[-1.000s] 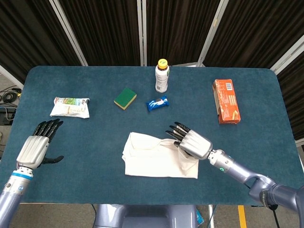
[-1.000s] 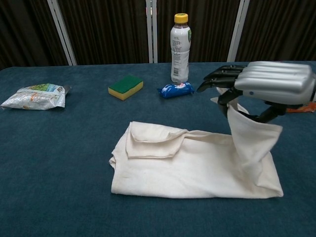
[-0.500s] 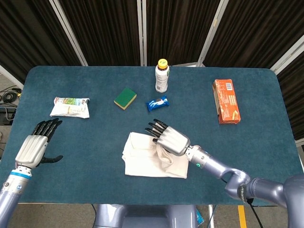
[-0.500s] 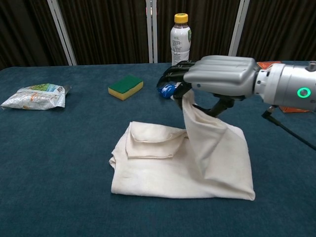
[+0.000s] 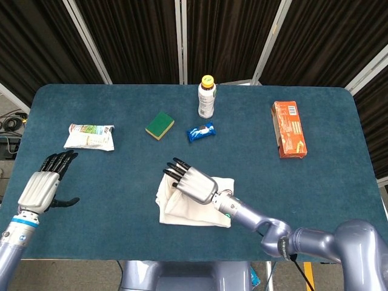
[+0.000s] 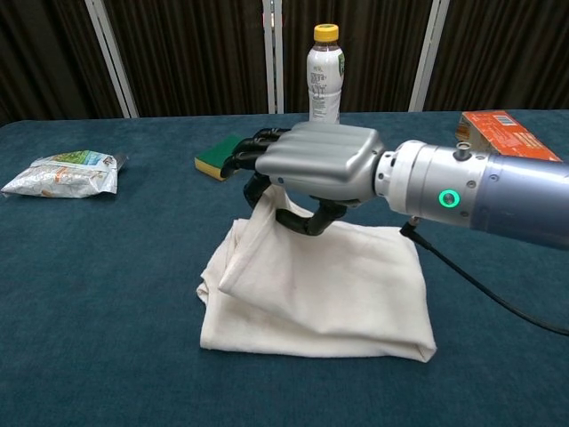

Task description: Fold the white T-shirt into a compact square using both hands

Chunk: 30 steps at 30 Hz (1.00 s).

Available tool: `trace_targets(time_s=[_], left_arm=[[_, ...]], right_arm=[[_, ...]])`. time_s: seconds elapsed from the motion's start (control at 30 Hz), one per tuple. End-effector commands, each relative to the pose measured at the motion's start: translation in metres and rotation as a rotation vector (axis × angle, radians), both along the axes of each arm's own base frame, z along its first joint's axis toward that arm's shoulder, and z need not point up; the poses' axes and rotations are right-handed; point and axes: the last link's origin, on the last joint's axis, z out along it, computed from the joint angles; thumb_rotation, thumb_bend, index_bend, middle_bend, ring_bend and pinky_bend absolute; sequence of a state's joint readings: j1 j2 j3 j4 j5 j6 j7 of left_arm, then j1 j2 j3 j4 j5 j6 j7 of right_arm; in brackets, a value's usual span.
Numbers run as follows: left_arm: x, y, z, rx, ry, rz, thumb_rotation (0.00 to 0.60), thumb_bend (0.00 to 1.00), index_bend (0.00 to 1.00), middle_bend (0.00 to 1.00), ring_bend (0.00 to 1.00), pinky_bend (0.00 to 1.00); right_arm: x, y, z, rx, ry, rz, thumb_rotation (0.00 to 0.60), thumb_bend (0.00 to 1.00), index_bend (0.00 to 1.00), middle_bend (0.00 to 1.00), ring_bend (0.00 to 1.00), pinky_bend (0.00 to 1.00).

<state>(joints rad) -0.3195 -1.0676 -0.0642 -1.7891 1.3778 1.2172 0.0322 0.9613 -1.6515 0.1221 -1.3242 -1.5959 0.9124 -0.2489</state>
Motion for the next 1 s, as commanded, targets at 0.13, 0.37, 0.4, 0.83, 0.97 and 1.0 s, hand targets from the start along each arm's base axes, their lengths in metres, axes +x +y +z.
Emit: trace_targets(time_s=[0.13,0.37,0.4,0.83,0.97,1.0], left_arm=[[0.0,0.0,0.002,0.002,-0.008,0.001,0.6,0.0,0.0,0.0,0.0,0.0],[-0.002,0.001,0.005,0.001,-0.021,0.006,0.6,0.0,0.0,0.0,0.0,0.0],[-0.002,0.001,0.006,0.001,-0.022,0.007,0.6,0.0,0.0,0.0,0.0,0.0],[-0.003,0.001,0.003,-0.014,-0.016,0.006,0.6,0.0,0.0,0.0,0.0,0.0],[-0.002,-0.001,0.001,-0.017,-0.009,0.001,0.6,0.0,0.0,0.0,0.0,0.0],[-0.002,-0.001,0.001,-0.017,-0.008,0.0,0.6,0.0,0.0,0.0,0.0,0.0]], right_arm=[[0.024,0.0,-0.016,0.008,-0.018,-0.004,0.6,0.5,0.72,0.11,0.0,0.0],[0.045,0.005,-0.036,0.013,0.009,0.028,0.6,0.5,0.71,0.11,0.0,0.0],[0.046,0.005,-0.037,0.011,0.008,0.026,0.6,0.5,0.68,0.11,0.0,0.0],[0.038,0.002,-0.021,0.018,-0.035,-0.065,0.6,0.0,0.0,0.0,0.0,0.0],[0.012,-0.001,0.003,-0.002,-0.036,-0.094,0.6,0.0,0.0,0.0,0.0,0.0],[0.006,-0.001,0.007,-0.003,-0.034,-0.1,0.6,0.0,0.0,0.0,0.0,0.0]])
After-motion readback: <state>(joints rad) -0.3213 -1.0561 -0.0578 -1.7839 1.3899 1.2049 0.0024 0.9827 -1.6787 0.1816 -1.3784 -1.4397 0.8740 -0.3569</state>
